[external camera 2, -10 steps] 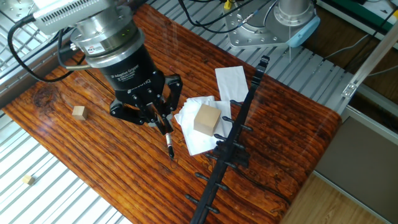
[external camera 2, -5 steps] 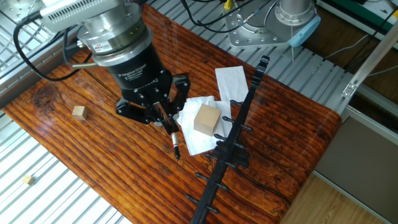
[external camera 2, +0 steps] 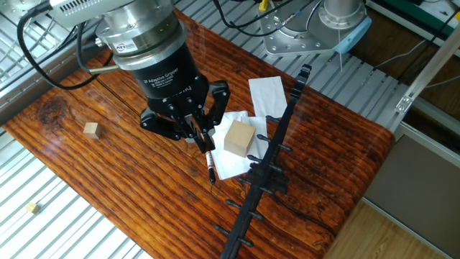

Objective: Place the brush on the pen rack

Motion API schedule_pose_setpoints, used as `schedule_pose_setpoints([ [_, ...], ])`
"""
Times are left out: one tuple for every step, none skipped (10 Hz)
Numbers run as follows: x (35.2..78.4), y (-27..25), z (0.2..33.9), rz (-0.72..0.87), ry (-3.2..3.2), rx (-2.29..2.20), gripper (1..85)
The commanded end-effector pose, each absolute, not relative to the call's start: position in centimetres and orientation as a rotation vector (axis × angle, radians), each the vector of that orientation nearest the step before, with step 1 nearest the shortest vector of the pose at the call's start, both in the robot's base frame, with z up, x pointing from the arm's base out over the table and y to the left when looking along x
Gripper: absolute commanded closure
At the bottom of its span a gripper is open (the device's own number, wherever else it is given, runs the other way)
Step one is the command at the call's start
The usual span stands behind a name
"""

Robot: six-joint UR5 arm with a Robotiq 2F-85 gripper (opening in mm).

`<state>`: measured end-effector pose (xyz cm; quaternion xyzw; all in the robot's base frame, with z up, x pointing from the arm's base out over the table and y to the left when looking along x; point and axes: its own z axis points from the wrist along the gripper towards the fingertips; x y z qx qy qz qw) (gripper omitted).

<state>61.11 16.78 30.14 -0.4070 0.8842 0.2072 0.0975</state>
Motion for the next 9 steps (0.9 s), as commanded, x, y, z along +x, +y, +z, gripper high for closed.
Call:
schedule_pose_setpoints([
  [61.2, 17.3, 30.5, 0.613, 2.615, -1.192, 84.3],
  [61.2, 17.5, 30.4, 0.608, 2.619, -1.189, 84.3],
  [61.3, 17.7, 30.3, 0.606, 2.621, -1.184, 84.3],
  [61.4, 17.9, 30.1, 0.597, 2.622, -1.181, 84.3],
  [61.5, 18.1, 30.0, 0.591, 2.625, -1.176, 84.3],
  [61.6, 18.3, 29.8, 0.582, 2.629, -1.172, 84.3],
  [61.7, 18.5, 29.7, 0.577, 2.634, -1.164, 84.3],
  [61.7, 18.7, 29.6, 0.569, 2.637, -1.162, 84.3],
  [61.7, 18.8, 29.6, 0.572, 2.636, -1.162, 84.3],
])
